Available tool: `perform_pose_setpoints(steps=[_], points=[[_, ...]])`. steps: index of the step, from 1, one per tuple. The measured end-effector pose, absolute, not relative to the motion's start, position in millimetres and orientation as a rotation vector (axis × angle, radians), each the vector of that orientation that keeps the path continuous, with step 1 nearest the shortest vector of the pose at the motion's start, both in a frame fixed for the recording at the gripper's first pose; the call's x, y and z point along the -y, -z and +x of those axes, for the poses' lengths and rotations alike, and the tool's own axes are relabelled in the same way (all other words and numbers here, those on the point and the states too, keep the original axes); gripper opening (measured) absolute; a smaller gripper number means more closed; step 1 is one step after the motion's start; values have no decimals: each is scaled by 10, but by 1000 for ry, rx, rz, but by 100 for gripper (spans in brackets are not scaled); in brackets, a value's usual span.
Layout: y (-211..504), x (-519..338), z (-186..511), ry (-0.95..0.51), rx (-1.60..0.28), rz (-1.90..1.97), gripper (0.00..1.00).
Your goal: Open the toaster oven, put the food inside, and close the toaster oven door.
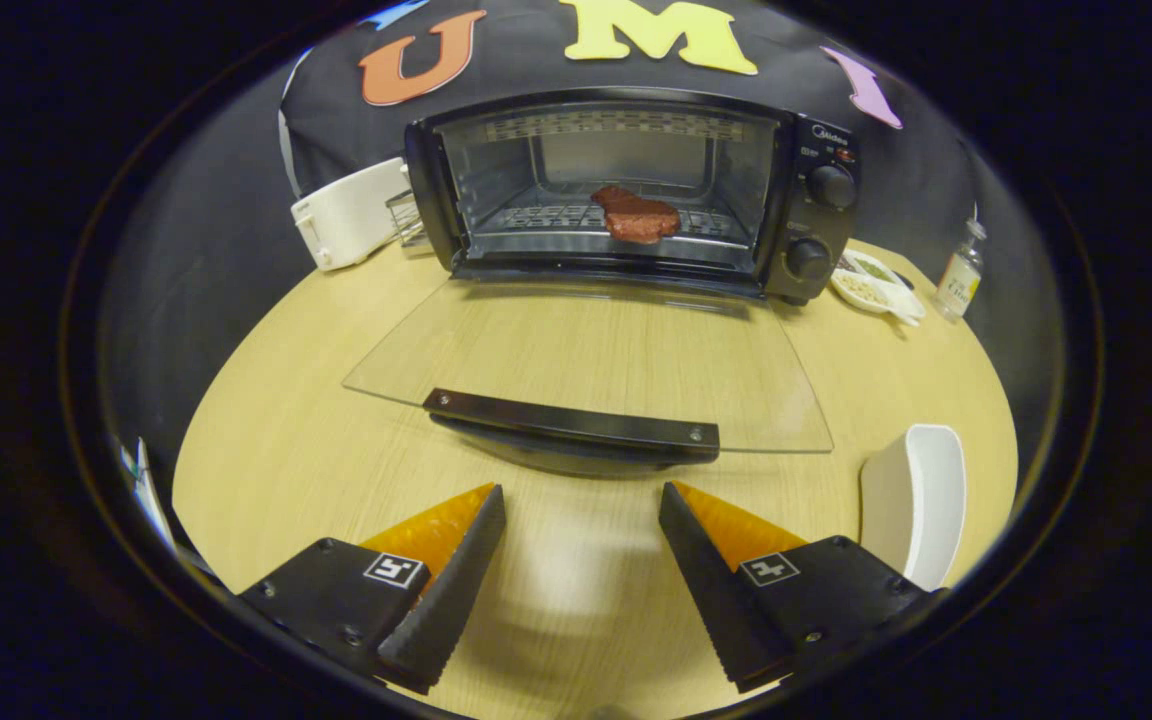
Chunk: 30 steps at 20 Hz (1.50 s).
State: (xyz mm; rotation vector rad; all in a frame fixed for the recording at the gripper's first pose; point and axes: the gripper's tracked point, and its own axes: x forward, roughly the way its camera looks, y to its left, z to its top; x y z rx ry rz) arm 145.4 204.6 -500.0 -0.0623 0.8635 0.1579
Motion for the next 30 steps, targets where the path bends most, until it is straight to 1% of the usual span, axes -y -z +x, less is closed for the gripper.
perform_pose_setpoints(steps=[7,14,21,23,30], points=[[4833,-2058,1569,-155,-858,-29,100],[4186,-2114,1735,-186,-777,13,100],[3666,-2179,2149,-192,-687,45,100],[3597,-2138,2304,-165,-678,11,100],[3255,-2167,2744,-147,-595,27,100]])
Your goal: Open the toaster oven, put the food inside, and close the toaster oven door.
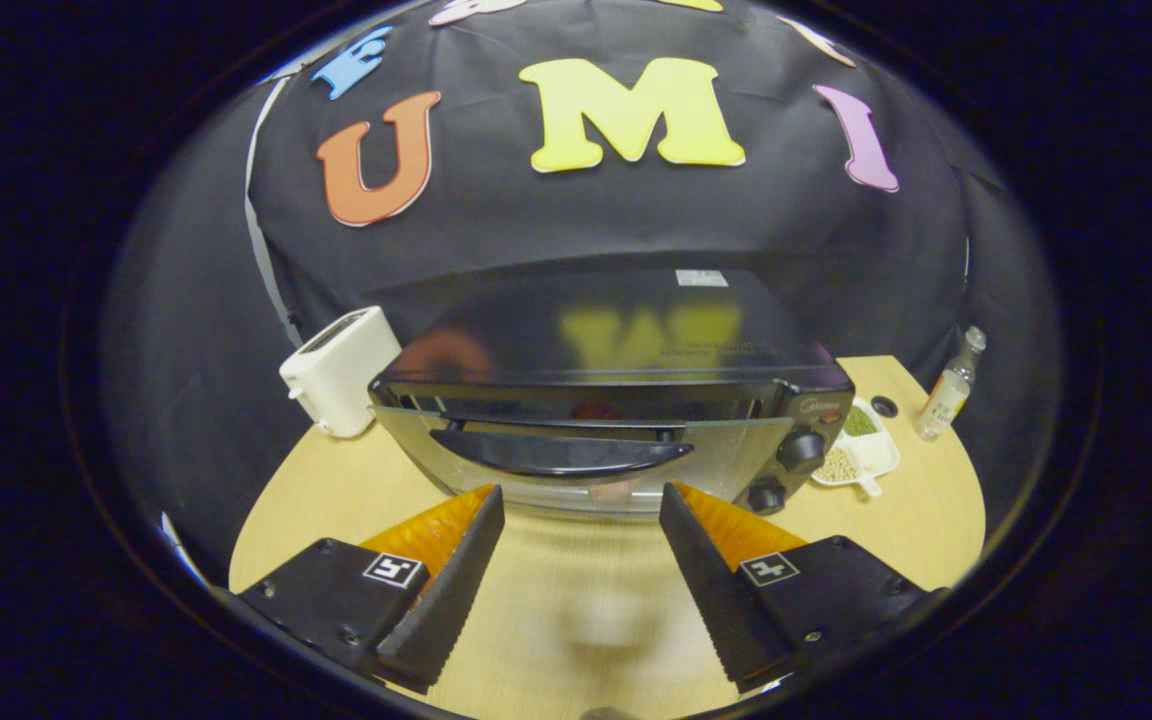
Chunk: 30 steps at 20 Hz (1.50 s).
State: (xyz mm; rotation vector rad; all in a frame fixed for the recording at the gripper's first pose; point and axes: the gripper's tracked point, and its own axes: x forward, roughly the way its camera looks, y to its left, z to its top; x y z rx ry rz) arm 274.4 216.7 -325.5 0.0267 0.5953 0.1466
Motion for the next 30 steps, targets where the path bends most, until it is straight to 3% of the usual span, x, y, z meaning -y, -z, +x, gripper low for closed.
perform_pose_setpoints(steps=[8,23,30], points=[[3017,-1910,2503,-128,-555,47,100],[569,-467,1130,7,-132,-18,100],[414,-227,669,-11,-82,-24,100]])
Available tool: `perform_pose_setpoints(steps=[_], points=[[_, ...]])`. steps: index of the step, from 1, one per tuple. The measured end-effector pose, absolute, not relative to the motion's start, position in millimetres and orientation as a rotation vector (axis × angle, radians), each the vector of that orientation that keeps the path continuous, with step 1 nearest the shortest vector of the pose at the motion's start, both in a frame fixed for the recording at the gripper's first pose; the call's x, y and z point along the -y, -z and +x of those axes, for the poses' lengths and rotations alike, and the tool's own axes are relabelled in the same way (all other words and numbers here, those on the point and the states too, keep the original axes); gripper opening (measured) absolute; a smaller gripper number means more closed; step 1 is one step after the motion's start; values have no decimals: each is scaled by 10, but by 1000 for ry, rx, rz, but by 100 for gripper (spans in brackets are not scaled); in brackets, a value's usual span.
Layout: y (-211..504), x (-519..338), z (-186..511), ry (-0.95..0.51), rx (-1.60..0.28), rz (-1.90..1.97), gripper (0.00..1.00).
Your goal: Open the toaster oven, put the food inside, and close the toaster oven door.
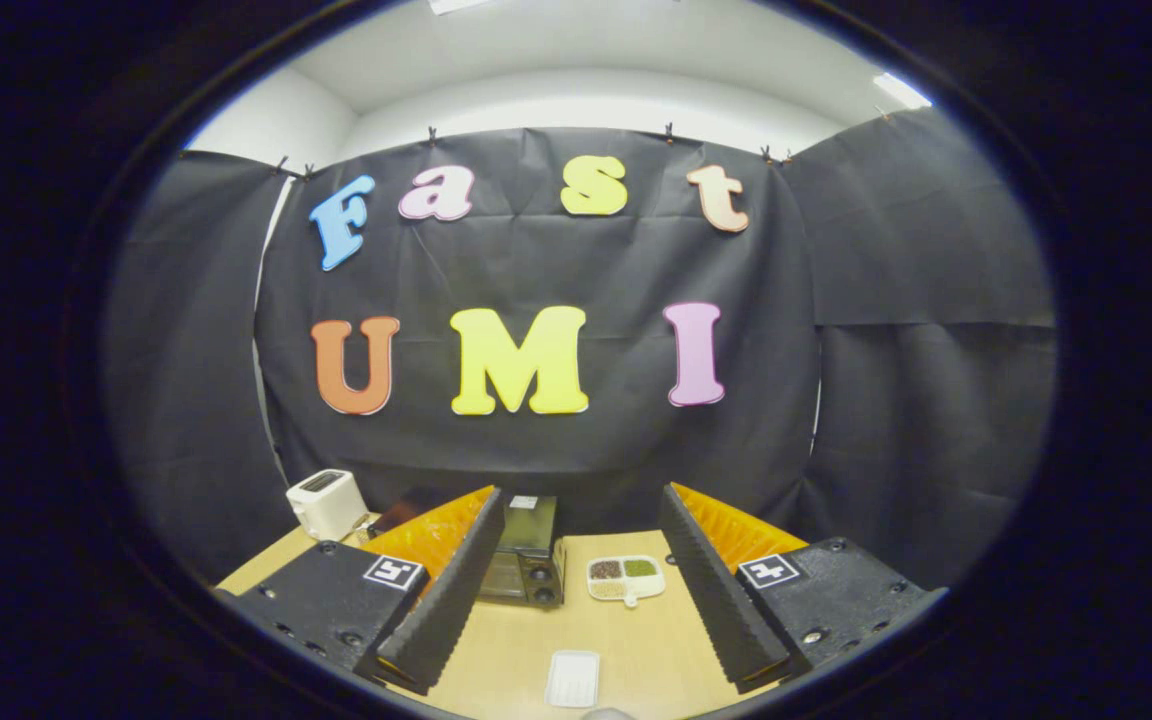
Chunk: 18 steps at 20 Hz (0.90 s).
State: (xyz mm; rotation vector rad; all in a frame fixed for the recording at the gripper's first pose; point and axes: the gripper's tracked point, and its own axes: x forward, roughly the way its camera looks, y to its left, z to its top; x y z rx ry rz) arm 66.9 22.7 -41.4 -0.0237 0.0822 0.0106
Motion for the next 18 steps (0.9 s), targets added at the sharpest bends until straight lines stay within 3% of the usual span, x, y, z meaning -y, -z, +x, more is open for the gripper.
perform_pose_setpoints(steps=[18], points=[[346,-655,751,-148,-95,1,100]])
